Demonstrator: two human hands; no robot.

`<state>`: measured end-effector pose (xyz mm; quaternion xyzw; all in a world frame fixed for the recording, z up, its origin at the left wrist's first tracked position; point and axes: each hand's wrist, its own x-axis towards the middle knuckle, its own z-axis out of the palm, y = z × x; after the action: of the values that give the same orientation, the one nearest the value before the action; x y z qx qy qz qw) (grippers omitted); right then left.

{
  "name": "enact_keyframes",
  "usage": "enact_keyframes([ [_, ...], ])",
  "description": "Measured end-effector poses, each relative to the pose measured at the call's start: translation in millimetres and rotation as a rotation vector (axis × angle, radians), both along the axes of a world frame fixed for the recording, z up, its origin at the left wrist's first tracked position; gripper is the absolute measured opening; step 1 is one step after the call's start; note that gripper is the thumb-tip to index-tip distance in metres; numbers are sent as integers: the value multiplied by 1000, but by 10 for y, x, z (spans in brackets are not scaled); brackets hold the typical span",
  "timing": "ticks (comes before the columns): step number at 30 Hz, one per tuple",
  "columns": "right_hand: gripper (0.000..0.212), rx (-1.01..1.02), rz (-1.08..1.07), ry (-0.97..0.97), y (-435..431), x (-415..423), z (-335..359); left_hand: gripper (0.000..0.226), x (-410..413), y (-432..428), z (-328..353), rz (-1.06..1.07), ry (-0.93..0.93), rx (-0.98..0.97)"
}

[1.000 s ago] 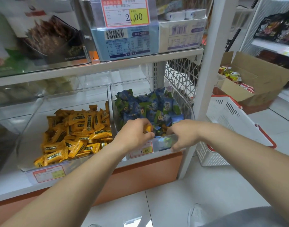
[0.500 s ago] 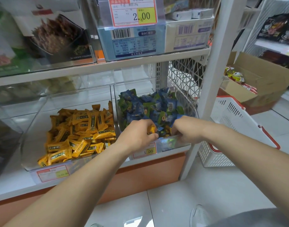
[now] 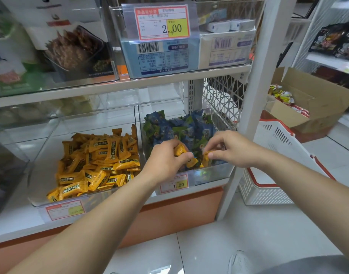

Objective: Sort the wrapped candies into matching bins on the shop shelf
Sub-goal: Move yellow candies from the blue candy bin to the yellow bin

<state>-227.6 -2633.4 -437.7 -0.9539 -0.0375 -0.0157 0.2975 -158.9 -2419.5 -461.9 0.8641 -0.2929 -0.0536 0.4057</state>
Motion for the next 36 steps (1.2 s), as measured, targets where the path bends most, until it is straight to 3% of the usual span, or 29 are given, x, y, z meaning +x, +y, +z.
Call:
enact_keyframes([
  [4,13,238,-84,-101,95,25,65,15,-52,-53,74,105,70,-242],
  [10,7,729,-108,-110,311,63,131,22,-183,-70,215,30,479,-575],
  [15,11,1008,-133,-130,510,117,154,23,-163,106,376,74,370,-631],
  [19,10,747,-128,-102,567,166,121,21,-42,409,490,135,150,-466],
  [22,7,572,-136,-108,551,229,67,22,188,733,553,314,-115,-254],
  [26,6,189,-126,-106,410,306,9,42,465,1155,504,448,-189,-34],
  [28,13,115,-165,-51,309,336,-20,56,530,1236,423,410,-186,204],
  [30,21,189,-175,100,221,351,-56,55,530,1197,397,391,-258,370],
  [32,17,148,-124,251,179,337,-87,41,449,1048,426,357,-384,350],
  [34,18,-150,-38,311,154,329,-114,38,305,820,419,240,-462,255],
  [36,23,-410,-7,308,181,340,-130,34,113,549,357,57,-422,173],
])
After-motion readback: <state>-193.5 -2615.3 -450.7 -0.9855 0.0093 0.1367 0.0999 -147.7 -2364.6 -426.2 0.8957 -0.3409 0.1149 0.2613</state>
